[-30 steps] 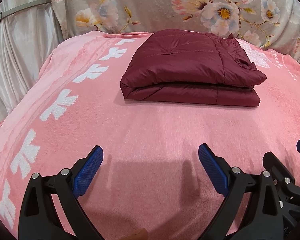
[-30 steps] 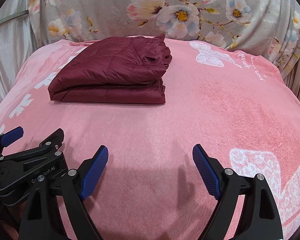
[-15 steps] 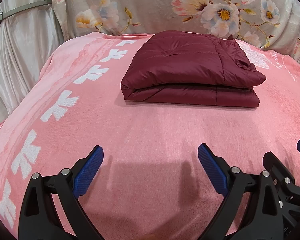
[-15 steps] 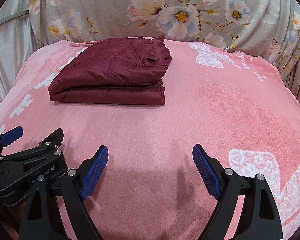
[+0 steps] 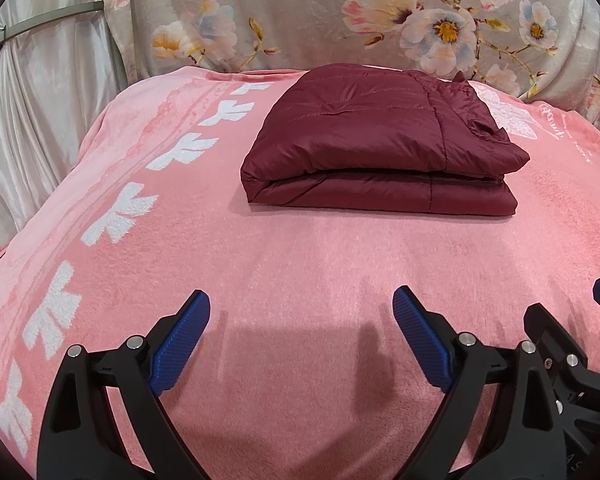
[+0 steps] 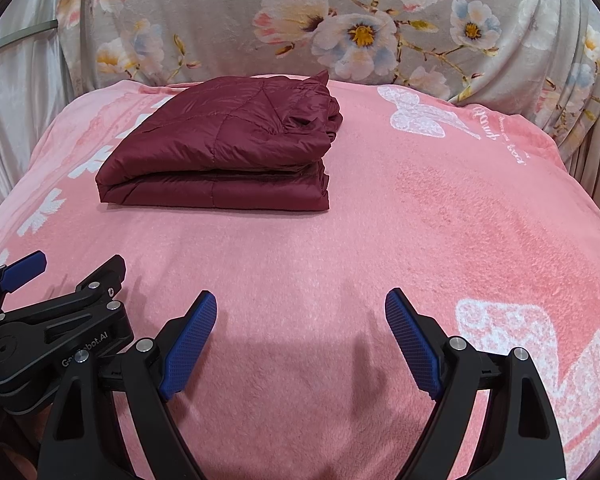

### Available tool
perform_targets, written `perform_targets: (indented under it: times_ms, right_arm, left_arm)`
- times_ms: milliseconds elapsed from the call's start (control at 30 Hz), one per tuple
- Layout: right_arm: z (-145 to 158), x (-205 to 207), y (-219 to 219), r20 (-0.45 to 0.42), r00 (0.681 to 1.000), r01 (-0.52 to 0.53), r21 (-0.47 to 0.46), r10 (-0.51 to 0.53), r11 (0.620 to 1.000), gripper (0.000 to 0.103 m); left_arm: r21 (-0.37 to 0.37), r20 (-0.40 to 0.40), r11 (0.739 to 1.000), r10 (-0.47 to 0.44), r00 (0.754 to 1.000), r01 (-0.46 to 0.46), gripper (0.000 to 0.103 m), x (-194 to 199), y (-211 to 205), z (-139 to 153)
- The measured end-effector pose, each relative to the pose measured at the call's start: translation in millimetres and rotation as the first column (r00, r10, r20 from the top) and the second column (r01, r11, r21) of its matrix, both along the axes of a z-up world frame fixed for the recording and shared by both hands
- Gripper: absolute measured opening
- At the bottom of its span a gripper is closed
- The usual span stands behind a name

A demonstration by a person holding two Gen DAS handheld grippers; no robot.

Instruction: Fold large clothes

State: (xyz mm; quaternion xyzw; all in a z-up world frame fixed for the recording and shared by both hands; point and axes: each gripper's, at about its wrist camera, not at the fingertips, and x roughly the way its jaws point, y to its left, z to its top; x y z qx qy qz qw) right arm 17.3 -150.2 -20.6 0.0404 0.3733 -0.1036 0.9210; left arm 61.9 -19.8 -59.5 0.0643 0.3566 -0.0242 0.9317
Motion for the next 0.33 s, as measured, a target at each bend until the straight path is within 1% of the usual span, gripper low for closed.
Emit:
perform_targets:
  times_ms: [333]
  right_arm:
    - [2.9, -1.2, 3.0, 0.006, 1.000, 0.010, -0.010, -0.010, 1.000, 0.084]
  left_arm:
    - [0.004, 0.005, 1.000, 0.004, 1.000, -0.004, 0.090, -1.1, -0.3, 0.5]
